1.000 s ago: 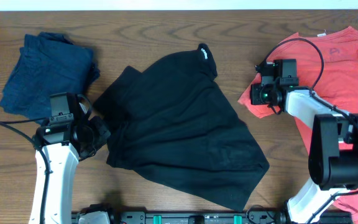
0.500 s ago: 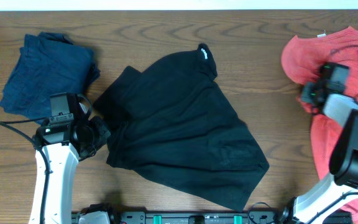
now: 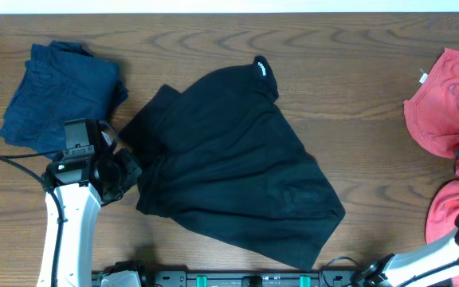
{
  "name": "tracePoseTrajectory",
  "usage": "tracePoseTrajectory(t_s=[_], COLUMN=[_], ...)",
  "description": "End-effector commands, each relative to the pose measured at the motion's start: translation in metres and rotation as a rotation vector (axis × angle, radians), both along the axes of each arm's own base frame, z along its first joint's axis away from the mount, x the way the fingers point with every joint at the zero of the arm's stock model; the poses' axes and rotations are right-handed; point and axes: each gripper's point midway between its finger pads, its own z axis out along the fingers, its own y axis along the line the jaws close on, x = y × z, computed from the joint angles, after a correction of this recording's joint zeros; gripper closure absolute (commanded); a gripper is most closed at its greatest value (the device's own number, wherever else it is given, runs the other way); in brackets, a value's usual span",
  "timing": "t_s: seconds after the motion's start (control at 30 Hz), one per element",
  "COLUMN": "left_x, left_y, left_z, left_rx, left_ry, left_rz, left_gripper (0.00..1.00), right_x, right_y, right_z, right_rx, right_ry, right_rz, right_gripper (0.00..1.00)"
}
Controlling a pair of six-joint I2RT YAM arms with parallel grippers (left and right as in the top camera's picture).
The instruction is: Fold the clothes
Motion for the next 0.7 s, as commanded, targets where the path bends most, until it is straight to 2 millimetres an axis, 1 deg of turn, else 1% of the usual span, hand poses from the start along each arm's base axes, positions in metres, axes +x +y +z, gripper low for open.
tracePoseTrajectory(t_s=[0.0, 0.07, 0.1, 0.13, 0.2, 0.23, 0.3, 0.37, 0.43, 0.47, 0.6, 0.67], left_x=[-0.002, -0.003, -0.002, -0.002, -0.002, -0.002, -0.002, -0.002, -0.002, -0.002, -0.002, -0.001], left_y=[0.002, 0.002, 0.002, 0.002, 0.002, 0.002, 0.002, 0.002, 0.002, 0.002, 0.002, 0.002], left_z=[-0.003, -0.003, -0.003, -0.003, -0.003, -0.003, -0.003, -0.003, -0.003, -0.003, -0.003, -0.003], left_rx=[0.011, 0.012, 0.012, 0.012, 0.012, 0.012, 0.012, 0.012, 0.012, 0.012, 0.012, 0.013], left_ry=[0.011, 0.011, 0.01, 0.01, 0.01, 0.01, 0.01, 0.01, 0.01, 0.01, 0.007, 0.004], left_rz=[-0.01, -0.01, -0.01, -0.01, -0.01, -0.01, -0.01, -0.01, -0.01, -0.01, -0.01, -0.01], left_gripper=[0.94, 0.94, 0.94, 0.94, 0.94, 0.94, 0.94, 0.94, 0.94, 0.94, 0.94, 0.94], right_x=[0.068, 0.089, 0.096, 0.1, 0.103, 0.103, 0.1, 0.093, 0.082, 0.075, 0.037, 0.024], right_y=[0.055, 0.09, 0.109, 0.123, 0.153, 0.167, 0.202, 0.229, 0.253, 0.266, 0.329, 0.353], right_z=[0.038, 0.063, 0.074, 0.081, 0.091, 0.094, 0.096, 0.089, 0.075, 0.069, 0.045, 0.036], right_rx=[0.213, 0.308, 0.353, 0.384, 0.429, 0.446, 0.448, 0.438, 0.428, 0.435, 0.48, 0.451], right_ry=[-0.288, -0.384, -0.415, -0.426, -0.414, -0.397, -0.344, -0.252, -0.131, -0.074, 0.145, 0.231], right_rz=[0.289, 0.425, 0.485, 0.524, 0.578, 0.602, 0.695, 0.746, 0.781, 0.798, 0.946, 1.006], right_gripper=[0.71, 0.66, 0.63, 0.61, 0.57, 0.56, 0.55, 0.52, 0.49, 0.48, 0.44, 0.43])
